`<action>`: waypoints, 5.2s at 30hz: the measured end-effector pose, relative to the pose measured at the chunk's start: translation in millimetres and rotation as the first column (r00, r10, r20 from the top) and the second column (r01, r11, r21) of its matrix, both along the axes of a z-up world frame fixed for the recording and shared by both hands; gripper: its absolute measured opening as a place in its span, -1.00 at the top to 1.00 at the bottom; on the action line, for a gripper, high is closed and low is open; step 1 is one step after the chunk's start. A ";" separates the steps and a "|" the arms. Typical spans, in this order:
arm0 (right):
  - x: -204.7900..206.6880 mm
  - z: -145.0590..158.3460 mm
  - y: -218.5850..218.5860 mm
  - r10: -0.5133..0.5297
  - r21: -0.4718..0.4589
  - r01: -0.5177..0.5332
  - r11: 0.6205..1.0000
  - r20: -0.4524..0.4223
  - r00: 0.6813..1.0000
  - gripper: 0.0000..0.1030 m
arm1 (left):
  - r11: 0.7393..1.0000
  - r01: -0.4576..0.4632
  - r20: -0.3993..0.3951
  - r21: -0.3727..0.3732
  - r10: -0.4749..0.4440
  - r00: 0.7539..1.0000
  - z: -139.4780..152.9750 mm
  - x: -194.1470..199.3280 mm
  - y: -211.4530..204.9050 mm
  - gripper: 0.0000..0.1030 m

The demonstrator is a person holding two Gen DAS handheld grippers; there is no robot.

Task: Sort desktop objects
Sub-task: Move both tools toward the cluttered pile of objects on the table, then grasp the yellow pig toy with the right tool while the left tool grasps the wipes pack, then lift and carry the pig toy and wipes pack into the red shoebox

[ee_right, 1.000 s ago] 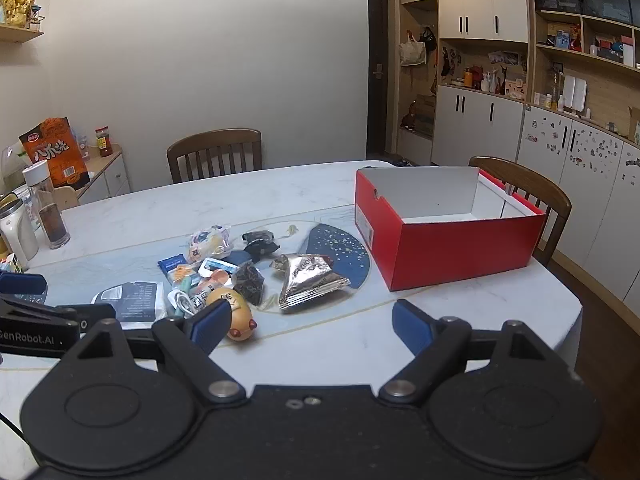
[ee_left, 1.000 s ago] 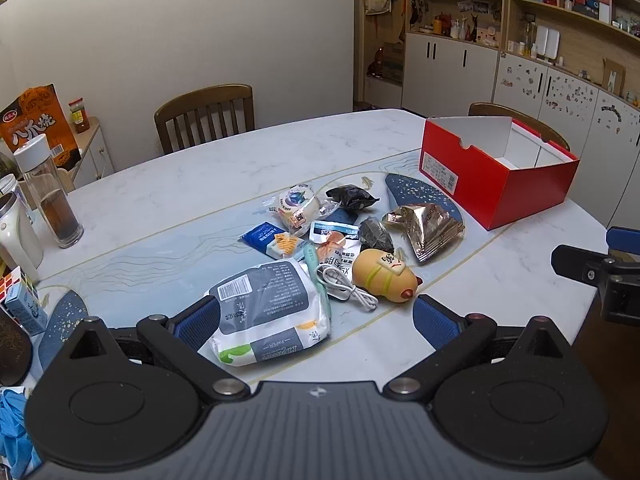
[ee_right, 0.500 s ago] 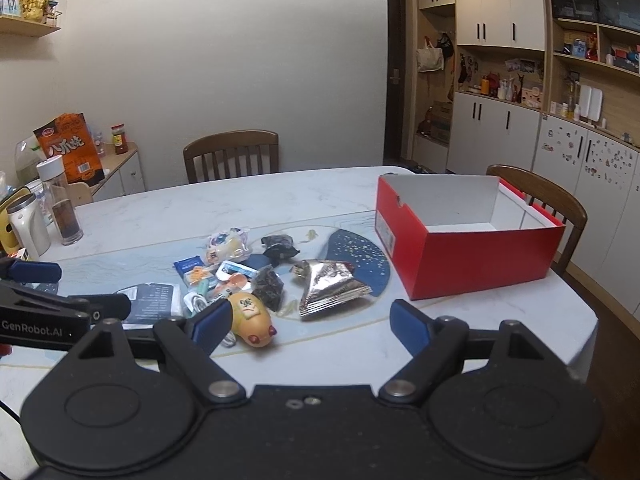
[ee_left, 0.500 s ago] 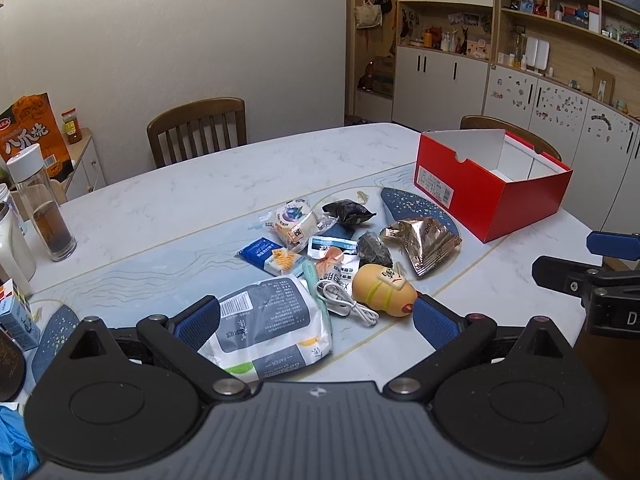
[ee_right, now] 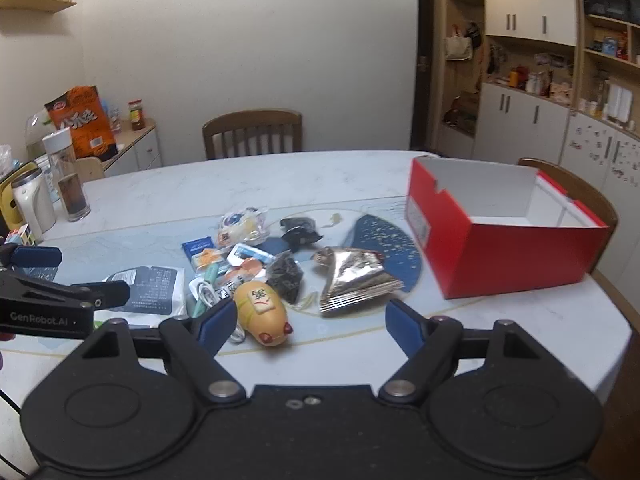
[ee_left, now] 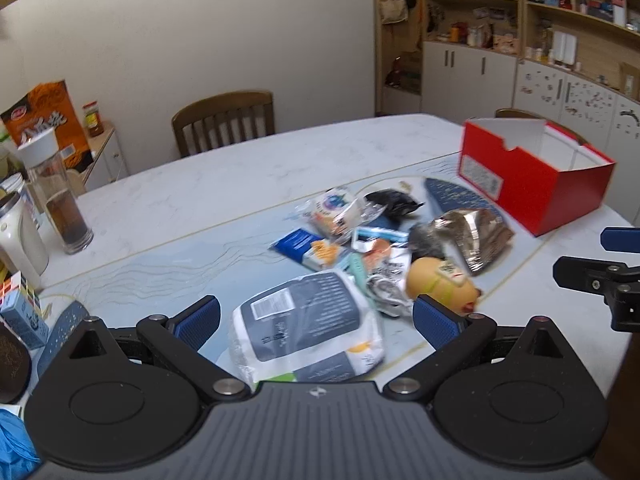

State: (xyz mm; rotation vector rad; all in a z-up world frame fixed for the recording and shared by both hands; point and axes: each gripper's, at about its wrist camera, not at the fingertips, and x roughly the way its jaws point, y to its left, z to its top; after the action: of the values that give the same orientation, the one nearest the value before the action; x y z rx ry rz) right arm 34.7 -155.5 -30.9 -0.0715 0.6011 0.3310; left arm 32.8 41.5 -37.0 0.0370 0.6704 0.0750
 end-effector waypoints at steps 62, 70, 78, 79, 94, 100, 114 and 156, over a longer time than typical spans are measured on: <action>83.5 -75.7 62.8 0.145 -0.100 -0.160 0.982 -0.143 0.979 -0.22 | 0.774 0.622 -0.157 0.122 -0.604 0.782 -80.9 55.2 33.4 -0.99; 85.4 -76.7 67.4 0.152 -0.095 -0.166 0.982 -0.143 0.978 -0.16 | 0.793 0.597 -0.145 0.121 -0.581 0.801 -77.3 52.6 30.2 -0.82; 84.9 -76.7 69.9 0.153 -0.071 -0.166 0.983 -0.166 0.974 -0.12 | 0.808 0.579 -0.143 0.110 -0.564 0.813 -74.8 50.2 26.2 -0.65; 84.0 -76.7 70.3 0.159 -0.070 -0.172 0.983 -0.165 0.973 -0.10 | 0.808 0.579 -0.143 0.108 -0.563 0.814 -74.5 49.8 25.6 -0.63; 73.3 -62.4 59.6 0.149 -0.053 -0.158 0.986 -0.151 0.977 0.15 | 0.825 0.559 -0.132 0.081 -0.547 0.827 -60.0 36.4 17.4 -0.46; 62.1 -49.9 48.7 0.131 -0.041 -0.138 0.990 -0.136 0.982 0.16 | 0.832 0.547 -0.102 0.088 -0.539 0.836 -42.5 23.7 8.8 -0.46; 37.8 0.5 11.5 0.110 -0.015 -0.112 0.994 -0.092 0.990 0.16 | 0.909 0.404 -0.023 0.105 -0.403 0.915 15.6 -0.2 -25.4 -0.46; 213.8 45.9 -199.6 0.172 0.002 -0.173 0.985 -0.102 0.980 0.16 | 0.950 0.306 -0.018 0.057 -0.306 0.952 60.5 171.1 -218.1 -0.46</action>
State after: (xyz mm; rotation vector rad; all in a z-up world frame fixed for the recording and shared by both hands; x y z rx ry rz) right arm 248.5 -355.0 15.0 -0.1146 0.6986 0.5033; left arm 203.9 -176.6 23.4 0.1979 0.6648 -0.2048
